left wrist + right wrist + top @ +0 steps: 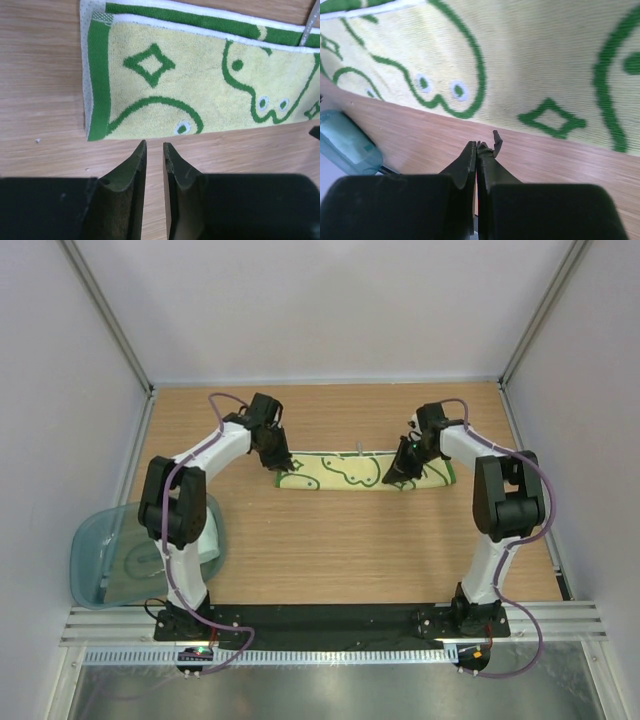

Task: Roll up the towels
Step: Fold the towel

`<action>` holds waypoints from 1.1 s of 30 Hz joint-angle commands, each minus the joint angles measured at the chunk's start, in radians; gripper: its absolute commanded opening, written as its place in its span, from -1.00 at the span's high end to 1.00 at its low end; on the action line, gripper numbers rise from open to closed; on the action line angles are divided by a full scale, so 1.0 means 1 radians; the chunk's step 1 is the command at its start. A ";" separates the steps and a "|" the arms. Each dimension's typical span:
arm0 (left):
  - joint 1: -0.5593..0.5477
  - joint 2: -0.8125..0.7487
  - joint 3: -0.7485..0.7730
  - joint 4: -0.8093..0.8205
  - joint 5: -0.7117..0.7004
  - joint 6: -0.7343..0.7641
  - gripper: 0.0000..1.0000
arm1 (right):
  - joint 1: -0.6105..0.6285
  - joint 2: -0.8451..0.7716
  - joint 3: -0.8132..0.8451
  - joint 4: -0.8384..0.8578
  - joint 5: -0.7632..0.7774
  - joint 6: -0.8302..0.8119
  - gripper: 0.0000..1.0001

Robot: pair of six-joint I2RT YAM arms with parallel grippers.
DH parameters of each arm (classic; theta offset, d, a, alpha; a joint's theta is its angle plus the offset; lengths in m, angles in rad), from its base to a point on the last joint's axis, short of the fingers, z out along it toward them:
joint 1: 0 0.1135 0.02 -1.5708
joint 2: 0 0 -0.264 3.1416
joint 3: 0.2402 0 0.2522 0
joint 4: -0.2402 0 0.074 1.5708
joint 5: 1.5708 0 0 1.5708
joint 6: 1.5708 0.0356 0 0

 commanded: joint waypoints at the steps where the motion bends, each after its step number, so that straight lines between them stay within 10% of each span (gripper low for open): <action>1: 0.005 0.071 0.028 0.006 -0.023 0.015 0.63 | 0.043 -0.056 0.055 -0.005 -0.058 0.019 0.98; 13: 0.022 0.145 -0.025 -0.001 -0.087 0.015 0.89 | 0.284 0.061 0.086 0.377 -0.251 0.228 0.98; 33: 0.056 0.111 -0.032 -0.051 -0.236 0.090 1.00 | 0.255 0.302 0.021 0.587 -0.397 0.221 0.98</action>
